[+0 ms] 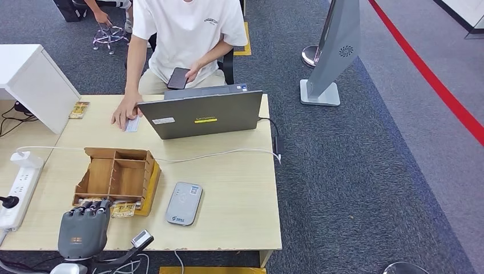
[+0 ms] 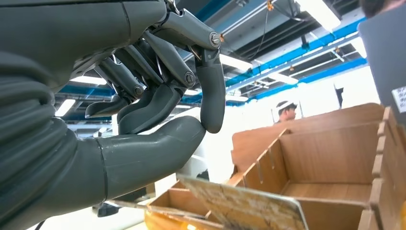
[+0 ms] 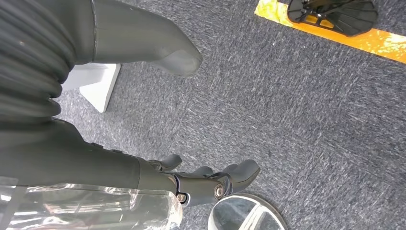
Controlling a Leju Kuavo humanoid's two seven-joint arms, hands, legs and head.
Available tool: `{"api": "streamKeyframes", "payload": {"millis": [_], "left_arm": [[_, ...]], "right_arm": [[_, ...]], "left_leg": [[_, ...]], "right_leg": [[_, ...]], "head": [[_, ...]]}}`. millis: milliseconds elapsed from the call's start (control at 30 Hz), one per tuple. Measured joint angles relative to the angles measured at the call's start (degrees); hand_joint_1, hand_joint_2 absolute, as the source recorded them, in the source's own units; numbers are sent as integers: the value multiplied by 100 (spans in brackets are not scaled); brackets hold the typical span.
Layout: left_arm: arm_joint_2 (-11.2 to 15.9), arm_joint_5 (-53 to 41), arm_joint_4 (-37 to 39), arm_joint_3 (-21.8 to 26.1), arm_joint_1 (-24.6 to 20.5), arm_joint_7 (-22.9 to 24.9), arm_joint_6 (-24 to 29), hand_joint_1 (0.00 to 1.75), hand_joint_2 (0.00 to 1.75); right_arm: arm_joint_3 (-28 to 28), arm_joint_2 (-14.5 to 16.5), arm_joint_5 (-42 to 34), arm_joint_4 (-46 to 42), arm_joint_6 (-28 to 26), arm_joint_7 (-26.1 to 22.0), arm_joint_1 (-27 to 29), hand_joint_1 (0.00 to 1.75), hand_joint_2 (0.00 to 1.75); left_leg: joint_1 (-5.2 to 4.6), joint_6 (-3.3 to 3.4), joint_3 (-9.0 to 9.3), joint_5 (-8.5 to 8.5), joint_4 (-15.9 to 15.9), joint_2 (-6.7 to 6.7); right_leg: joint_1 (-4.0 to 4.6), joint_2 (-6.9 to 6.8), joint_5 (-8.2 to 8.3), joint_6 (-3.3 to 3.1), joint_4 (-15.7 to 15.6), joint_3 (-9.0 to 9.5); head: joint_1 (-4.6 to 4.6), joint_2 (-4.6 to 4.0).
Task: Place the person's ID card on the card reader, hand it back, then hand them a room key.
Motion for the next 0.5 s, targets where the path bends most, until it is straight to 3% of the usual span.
{"api": "streamKeyframes", "payload": {"millis": [67, 200, 500], "left_arm": [[-2, -27, -79, 0, 32, 0, 45, 175, 175], [-2, -41, -218, 0, 65, 0, 120, 0, 175], [-21, -266, -790, -38, 328, 3, 196, 0, 175]], "right_arm": [[-11, 0, 4, 0, 0, -1, -2, 0, 175], [-38, 0, 4, 0, 0, -2, -4, 0, 175], [-50, 0, -204, -6, -2, 93, 29, 0, 175]], "left_leg": [[0, 0, 0, 0, 0, 0], [0, 0, 0, 0, 0, -1], [0, 0, 0, 0, 0, -1]], "right_leg": [[0, 0, 0, 0, 0, 0], [0, -1, 0, 0, 0, 0], [0, -1, -1, 0, 0, 0]], "head": [[0, 0], [0, 0], [0, 0]]}}
